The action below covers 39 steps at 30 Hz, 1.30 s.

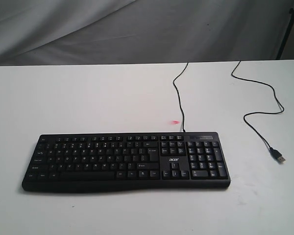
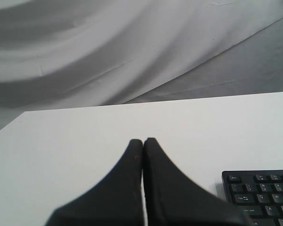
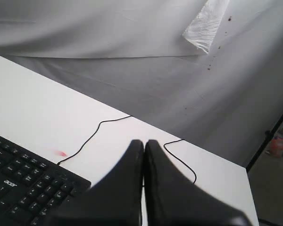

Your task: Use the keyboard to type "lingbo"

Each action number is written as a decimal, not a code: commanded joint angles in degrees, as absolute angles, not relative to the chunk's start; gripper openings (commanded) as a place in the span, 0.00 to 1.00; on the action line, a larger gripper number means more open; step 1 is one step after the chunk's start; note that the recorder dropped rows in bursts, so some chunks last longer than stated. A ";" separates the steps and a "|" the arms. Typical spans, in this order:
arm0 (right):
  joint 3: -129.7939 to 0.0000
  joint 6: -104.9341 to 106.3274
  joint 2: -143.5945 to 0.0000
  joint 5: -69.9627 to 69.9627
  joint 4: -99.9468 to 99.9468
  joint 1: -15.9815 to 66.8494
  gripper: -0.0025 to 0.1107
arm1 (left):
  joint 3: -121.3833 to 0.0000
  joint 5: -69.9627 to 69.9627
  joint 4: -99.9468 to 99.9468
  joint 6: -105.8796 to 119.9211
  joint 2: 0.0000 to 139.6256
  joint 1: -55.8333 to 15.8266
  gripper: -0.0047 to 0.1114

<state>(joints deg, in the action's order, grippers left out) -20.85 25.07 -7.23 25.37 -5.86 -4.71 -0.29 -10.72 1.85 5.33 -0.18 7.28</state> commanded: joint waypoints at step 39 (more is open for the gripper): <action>0.00 5.07 0.00 12.87 2.28 -5.21 0.02 | 0.00 -10.48 1.82 5.18 0.00 7.07 0.05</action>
